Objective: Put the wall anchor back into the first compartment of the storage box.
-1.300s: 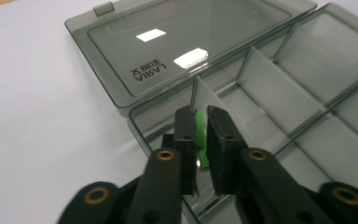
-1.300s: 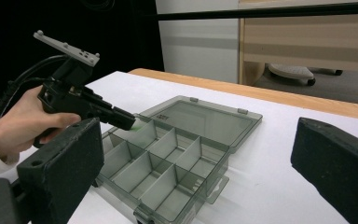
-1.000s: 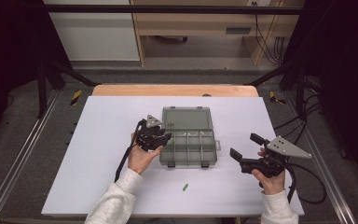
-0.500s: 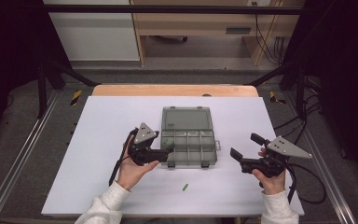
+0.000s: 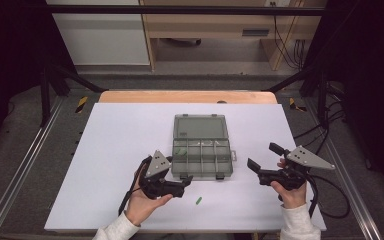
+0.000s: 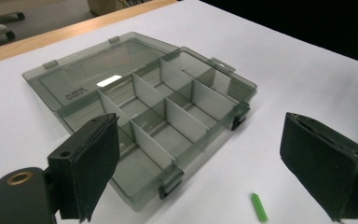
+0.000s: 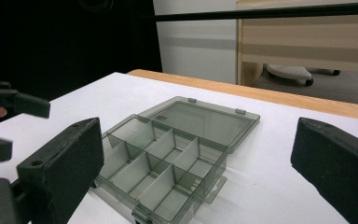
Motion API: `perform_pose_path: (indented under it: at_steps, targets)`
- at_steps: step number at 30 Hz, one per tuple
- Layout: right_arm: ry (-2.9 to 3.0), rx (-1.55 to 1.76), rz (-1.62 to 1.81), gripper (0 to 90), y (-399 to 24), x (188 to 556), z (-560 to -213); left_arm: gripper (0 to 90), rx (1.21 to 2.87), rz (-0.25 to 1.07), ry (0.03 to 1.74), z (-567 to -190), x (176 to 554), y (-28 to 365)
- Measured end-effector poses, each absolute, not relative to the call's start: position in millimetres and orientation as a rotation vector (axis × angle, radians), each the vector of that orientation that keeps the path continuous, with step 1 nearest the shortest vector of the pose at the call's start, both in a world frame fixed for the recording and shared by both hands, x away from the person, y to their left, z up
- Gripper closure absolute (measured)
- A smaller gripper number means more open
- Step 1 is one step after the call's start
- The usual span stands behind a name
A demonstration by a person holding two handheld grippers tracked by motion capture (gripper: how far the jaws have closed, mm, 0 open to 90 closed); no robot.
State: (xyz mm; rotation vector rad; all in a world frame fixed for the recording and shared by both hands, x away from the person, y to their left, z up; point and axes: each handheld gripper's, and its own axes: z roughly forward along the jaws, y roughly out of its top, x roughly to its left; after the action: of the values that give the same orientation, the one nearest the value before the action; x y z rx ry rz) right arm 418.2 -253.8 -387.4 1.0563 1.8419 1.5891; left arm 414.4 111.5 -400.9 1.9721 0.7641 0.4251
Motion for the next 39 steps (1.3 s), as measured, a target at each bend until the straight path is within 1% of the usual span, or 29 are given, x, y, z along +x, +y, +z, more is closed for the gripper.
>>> perform_pose_path:
  at_steps: [3, 9, 11, 14, 18, 22, 26, 39]
  targets:
    - [1.841, 1.059, 1.590, 2.8, -253.9, 417.7, -386.9, 10.8, 1.991, 0.413, 0.741, -406.2, 404.0, 106.4]
    - [1.837, 1.055, 1.592, 2.8, -254.0, 417.3, -386.5, 12.7, 2.016, 0.404, 0.726, -413.1, 396.0, 99.4]
    - [1.839, 1.053, 1.593, 2.8, -253.7, 417.3, -386.5, 13.6, 2.032, 0.382, 0.737, -419.2, 393.2, 95.3]
    - [1.842, 1.051, 1.595, 2.8, -253.2, 417.2, -386.5, 16.5, 2.038, 0.384, 0.742, -423.3, 391.2, 92.9]
    - [1.850, 1.045, 1.596, 2.8, -253.1, 417.8, -387.4, 18.2, 2.065, 0.363, 0.755, -434.6, 390.1, 86.8]
    - [1.849, 1.049, 1.592, 2.8, -252.5, 418.0, -387.4, 21.8, 2.103, 0.337, 0.775, -444.6, 391.5, 80.5]
    - [1.850, 1.048, 1.593, 2.8, -252.3, 418.2, -387.7, 28.4, 2.153, 0.320, 0.791, -456.8, 392.8, 73.4]
    - [1.859, 1.047, 1.581, 2.8, -249.3, 418.4, -388.0, 53.3, 2.229, 0.288, 0.823, -473.6, 396.5, 58.4]
